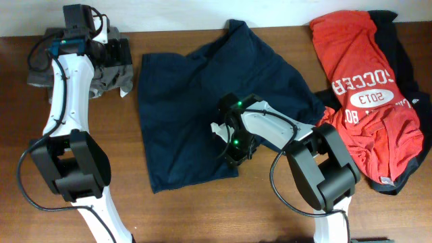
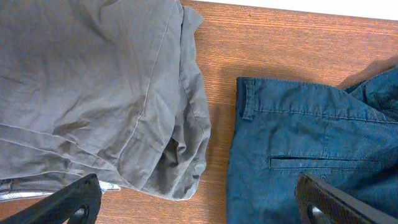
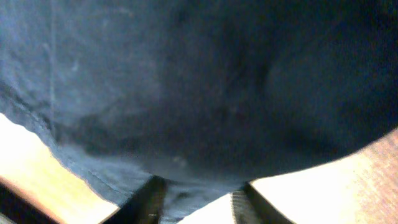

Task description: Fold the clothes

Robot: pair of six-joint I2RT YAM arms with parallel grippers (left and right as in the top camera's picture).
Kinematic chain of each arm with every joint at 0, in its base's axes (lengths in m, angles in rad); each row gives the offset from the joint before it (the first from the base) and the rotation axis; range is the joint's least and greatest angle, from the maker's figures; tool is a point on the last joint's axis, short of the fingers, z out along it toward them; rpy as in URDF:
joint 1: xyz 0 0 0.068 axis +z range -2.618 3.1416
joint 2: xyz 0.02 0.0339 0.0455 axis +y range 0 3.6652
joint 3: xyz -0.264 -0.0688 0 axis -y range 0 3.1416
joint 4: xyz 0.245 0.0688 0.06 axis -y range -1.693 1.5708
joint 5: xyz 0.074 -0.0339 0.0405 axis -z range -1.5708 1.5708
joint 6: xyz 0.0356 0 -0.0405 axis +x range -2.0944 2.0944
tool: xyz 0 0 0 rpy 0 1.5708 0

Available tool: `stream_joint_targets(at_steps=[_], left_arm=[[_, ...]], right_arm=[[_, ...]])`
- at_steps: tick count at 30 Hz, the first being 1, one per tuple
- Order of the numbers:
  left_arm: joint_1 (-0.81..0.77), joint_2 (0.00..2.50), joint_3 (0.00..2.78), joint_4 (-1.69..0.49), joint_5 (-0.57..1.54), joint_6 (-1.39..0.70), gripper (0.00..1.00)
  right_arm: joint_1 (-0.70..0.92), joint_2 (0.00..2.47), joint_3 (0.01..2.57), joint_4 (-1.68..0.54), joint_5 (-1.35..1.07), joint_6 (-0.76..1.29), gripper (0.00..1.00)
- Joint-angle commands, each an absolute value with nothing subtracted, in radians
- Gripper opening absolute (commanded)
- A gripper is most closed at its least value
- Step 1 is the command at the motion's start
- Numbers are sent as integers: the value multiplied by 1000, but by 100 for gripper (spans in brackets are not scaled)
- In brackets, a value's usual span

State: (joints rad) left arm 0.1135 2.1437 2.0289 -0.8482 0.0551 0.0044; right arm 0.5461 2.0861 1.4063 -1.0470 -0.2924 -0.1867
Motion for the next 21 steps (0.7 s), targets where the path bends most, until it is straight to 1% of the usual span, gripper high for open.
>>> stream_joint_targets(at_steps=[1,3,8,13,20,21], left_arm=[[114,2146,2030,-849,53,20,99],[114,2146,2030,-849,53,20,99],[114,2146,2030,-849,53,20,99],[114,2146,2030,-849,54,20,99],[112,2146,2030,-849,59,20,99],[109,2149,2030,-849,73,21,99]], right_arm=[[551,2172,1390,-1031,-265,-232,20],[550,2183,1390,-1035,-265,-230,4],[529,2175,1398,-1053,-264,-136,4],[463,2127,1446,-1161,-265,-95,4],[324,2005,1539,-1311,-245,-96,4],[276,1980,1562,-1334,-234,-96,4]])
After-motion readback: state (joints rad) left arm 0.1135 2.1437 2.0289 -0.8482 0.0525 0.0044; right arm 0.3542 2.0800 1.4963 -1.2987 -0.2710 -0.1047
